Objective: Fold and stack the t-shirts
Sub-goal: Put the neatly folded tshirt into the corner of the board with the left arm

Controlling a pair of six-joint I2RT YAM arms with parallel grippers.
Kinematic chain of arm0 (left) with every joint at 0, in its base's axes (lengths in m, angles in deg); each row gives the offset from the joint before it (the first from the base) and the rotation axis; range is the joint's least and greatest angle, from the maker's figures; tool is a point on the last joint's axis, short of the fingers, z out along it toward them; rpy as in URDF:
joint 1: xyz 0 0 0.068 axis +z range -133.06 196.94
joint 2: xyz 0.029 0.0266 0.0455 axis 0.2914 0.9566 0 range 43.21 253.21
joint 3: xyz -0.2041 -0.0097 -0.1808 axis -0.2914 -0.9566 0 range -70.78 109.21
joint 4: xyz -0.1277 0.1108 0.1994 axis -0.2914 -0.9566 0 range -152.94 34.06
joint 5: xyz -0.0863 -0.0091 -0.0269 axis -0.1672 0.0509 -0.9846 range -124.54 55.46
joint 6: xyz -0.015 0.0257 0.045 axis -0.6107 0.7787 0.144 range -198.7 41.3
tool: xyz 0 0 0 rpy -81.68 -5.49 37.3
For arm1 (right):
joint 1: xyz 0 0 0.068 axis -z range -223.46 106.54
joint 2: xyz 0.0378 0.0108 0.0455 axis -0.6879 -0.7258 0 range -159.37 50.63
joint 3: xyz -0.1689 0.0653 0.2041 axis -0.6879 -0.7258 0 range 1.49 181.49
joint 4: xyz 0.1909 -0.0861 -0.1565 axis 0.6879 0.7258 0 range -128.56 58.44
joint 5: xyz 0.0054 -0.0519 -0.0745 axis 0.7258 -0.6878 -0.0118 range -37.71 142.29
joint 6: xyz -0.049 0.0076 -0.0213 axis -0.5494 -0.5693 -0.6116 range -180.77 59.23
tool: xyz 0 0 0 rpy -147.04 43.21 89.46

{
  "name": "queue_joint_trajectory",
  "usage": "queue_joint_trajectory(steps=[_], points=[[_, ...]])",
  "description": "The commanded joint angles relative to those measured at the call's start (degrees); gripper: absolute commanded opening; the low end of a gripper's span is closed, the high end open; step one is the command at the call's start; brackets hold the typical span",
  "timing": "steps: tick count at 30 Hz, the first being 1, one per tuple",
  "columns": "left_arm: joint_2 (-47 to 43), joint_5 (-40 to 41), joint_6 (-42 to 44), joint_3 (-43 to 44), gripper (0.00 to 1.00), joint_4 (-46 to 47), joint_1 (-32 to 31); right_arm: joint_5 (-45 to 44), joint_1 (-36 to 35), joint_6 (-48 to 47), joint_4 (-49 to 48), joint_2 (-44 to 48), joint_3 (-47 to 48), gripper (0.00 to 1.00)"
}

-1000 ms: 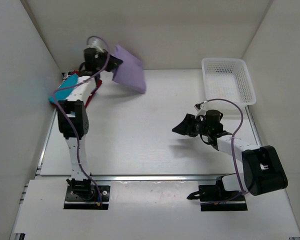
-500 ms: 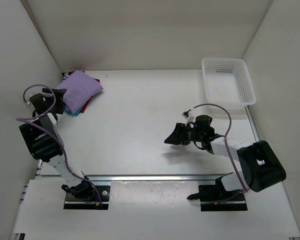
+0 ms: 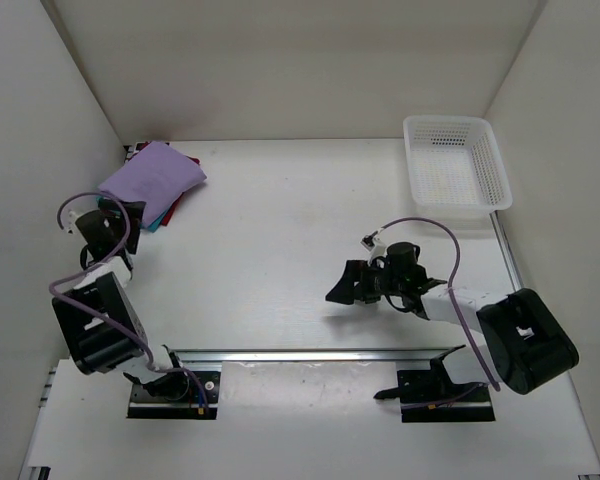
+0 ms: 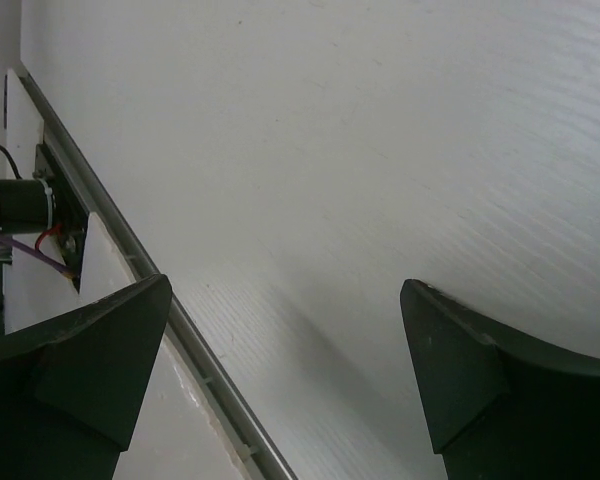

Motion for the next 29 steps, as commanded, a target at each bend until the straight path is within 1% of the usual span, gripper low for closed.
queue_joint_trajectory(steps=[1, 2, 3, 4, 6, 8, 9, 11, 12, 14, 15, 16, 17, 18, 20, 22, 25, 26, 28, 29], points=[[-5.75, 4.77, 5.53, -2.06, 0.99, -5.8, -5.05, -2.0, -2.66, -2.16, -0.43, -0.3, 0.39, 1.0], [-6.8, 4.16, 7.03, -1.89, 0.99, -8.08, -5.76, -2.17, -3.89, -1.9, -0.61, -0.31, 0.13, 0.99], [-7.85, 4.24, 9.22, -1.89, 0.99, -9.49, -7.86, -2.43, -3.98, -2.07, -1.57, -0.22, -0.22, 0.99], [-8.73, 3.29, 10.29, -1.37, 0.98, -12.29, -9.53, -4.09, -5.29, -2.42, -1.05, -0.65, 0.03, 0.99], [-11.71, 2.75, 13.01, -2.5, 0.99, -14.07, -12.61, -7.33, -7.58, -3.74, 1.05, -0.48, 1.0, 0.99], [-15.58, 1.62, 14.24, -6.35, 0.99, -14.52, -16.64, -9.46, -10.21, -4.18, 2.9, -0.57, 1.88, 0.99], [-18.73, 1.17, 16.08, -7.76, 0.99, -14.87, -17.54, -9.73, -10.75, -3.92, 2.56, -0.57, 1.79, 0.99], [-25.06, 2.82, 18.45, -11.01, 0.99, -16.87, -22.62, -9.46, -12.06, -3.57, 1.59, 0.48, 1.44, 1.0], [-26.48, 3.45, 19.86, -11.2, 0.98, -18.11, -24.21, -9.64, -12.25, -3.83, 1.76, 0.66, 1.18, 0.99], [-31.74, 8.27, 21.63, -12.52, 0.99, -19.78, -32.09, -10.08, -12.77, -4.0, 1.76, 1.36, 0.82, 0.99], [-32.64, 9.07, 23.11, -12.44, 0.99, -21.79, -36.4, -9.64, -12.08, -4.0, 1.42, 1.54, 0.57, 0.99], [-34.47, 11.69, 24.43, -12.7, 0.99, -22.51, -38.44, -9.47, -11.81, -4.09, 1.41, 1.45, 0.74, 0.99], [-35.71, 14.85, 24.97, -12.26, 0.99, -23.73, -43.68, -9.03, -11.2, -4.88, 1.41, 1.28, 0.83, 0.99], [-35.98, 15.75, 25.84, -11.74, 0.99, -24.79, -47.56, -8.94, -11.11, -5.06, 1.67, 1.71, 1.09, 0.99], [-35.29, 16.64, 27.43, -10.77, 0.98, -26.9, -50.23, -9.37, -10.66, -5.32, 2.11, 2.15, 1.09, 0.99], [-34.76, 14.88, 27.7, -11.46, 0.99, -27.52, -50.5, -9.9, -10.14, -5.41, 1.76, 2.33, 0.92, 0.99], [-33.88, 8.57, 27.26, -14.01, 0.99, -26.65, -45.16, -9.38, -9.79, -5.76, 1.06, 2.42, -0.05, 0.99], [-33.44, 5.94, 27.69, -14.45, 0.99, -26.3, -44.62, -9.46, -8.92, -5.76, 0.71, 2.42, -0.23, 0.99], [-32.48, 6.53, 28.49, -14.11, 0.98, -28.22, -44.44, -9.55, -8.56, -6.03, 0.36, 2.42, -0.58, 0.99], [-31.86, 6.53, 28.49, -13.5, 0.99, -28.66, -44.35, -9.12, -8.47, -6.03, 0.36, 2.42, -0.75, 0.99]])
